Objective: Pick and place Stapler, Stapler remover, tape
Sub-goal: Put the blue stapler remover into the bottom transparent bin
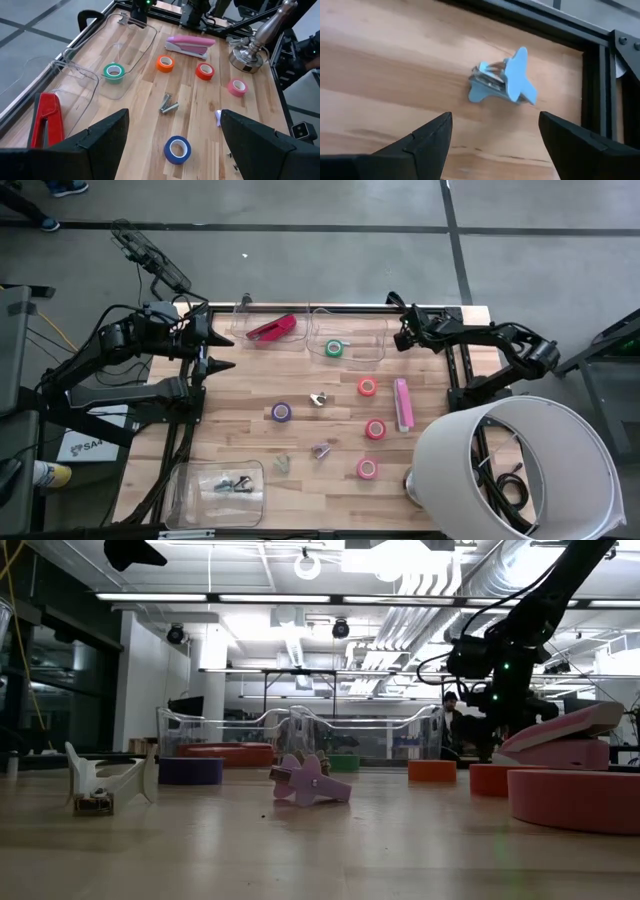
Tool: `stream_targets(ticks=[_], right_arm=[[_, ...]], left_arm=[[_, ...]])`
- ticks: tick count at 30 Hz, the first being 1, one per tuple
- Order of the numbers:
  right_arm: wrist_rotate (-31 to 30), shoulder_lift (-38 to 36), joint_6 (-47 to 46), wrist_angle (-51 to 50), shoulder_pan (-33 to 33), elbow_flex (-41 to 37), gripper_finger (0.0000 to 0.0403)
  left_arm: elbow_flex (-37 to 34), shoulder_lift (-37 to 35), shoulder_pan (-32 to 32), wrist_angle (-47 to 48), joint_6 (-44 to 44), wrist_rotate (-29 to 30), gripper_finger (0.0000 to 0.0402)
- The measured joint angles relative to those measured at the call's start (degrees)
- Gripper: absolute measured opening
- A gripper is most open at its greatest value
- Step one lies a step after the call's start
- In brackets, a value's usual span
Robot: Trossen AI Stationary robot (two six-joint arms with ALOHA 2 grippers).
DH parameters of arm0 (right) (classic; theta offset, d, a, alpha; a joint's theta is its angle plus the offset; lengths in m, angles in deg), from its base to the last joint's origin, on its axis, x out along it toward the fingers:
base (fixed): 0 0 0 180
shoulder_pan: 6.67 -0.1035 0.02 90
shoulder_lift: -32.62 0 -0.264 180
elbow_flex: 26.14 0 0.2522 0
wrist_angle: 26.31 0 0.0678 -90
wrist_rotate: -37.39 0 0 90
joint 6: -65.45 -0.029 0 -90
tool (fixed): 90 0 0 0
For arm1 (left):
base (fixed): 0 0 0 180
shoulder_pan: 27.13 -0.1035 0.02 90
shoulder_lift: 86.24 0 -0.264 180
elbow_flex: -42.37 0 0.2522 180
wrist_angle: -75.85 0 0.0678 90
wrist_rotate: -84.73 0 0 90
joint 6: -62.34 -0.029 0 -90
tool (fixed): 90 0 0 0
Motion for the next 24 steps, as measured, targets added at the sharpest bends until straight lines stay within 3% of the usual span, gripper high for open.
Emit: stream_targets(ticks=[16,24], right_arm=[[0.95,-0.02,-3.26,2.79,0.35,0.13,0.0288],[10.13,-0.05,2.48,1.14,-0.16,0.13,0.0288]], left_arm=[[0.02,0.19,0.01,-0.69,0.00,-0.03,0.0310],[0.02,0.83,0.00,-1.46,0.00,-0.04,0.0310]])
